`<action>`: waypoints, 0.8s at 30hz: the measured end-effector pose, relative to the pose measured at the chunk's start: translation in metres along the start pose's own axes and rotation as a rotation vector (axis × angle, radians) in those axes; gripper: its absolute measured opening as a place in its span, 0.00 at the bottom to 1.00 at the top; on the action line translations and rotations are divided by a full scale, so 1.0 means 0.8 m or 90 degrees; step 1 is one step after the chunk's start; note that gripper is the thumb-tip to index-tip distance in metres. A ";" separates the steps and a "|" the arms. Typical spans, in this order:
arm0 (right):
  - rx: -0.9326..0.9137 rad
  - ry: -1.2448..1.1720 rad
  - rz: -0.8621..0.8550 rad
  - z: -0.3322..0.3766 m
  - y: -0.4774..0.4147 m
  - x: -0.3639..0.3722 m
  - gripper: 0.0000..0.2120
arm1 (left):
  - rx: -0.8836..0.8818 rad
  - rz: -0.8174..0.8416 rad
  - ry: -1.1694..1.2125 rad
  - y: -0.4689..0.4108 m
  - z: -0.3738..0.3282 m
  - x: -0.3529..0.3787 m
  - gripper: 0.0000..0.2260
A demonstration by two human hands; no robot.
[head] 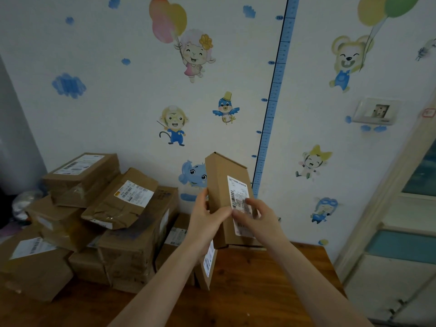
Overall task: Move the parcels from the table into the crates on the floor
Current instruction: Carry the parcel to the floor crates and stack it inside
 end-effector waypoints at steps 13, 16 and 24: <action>0.221 -0.252 -0.086 -0.040 -0.006 -0.013 0.13 | -0.092 -0.039 0.093 -0.011 0.014 -0.033 0.16; 0.223 -0.259 -0.089 -0.046 -0.007 -0.012 0.12 | -0.094 -0.041 0.083 -0.013 0.017 -0.033 0.14; 0.232 -0.247 -0.083 -0.058 -0.012 -0.010 0.14 | -0.112 -0.053 0.086 -0.018 0.020 -0.033 0.12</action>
Point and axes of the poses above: each hand's wrist, its own y-axis away from the middle knuckle, its own x-axis out of the palm, z = x × y, the point moved 3 cm from there along -y, towards the middle knuckle
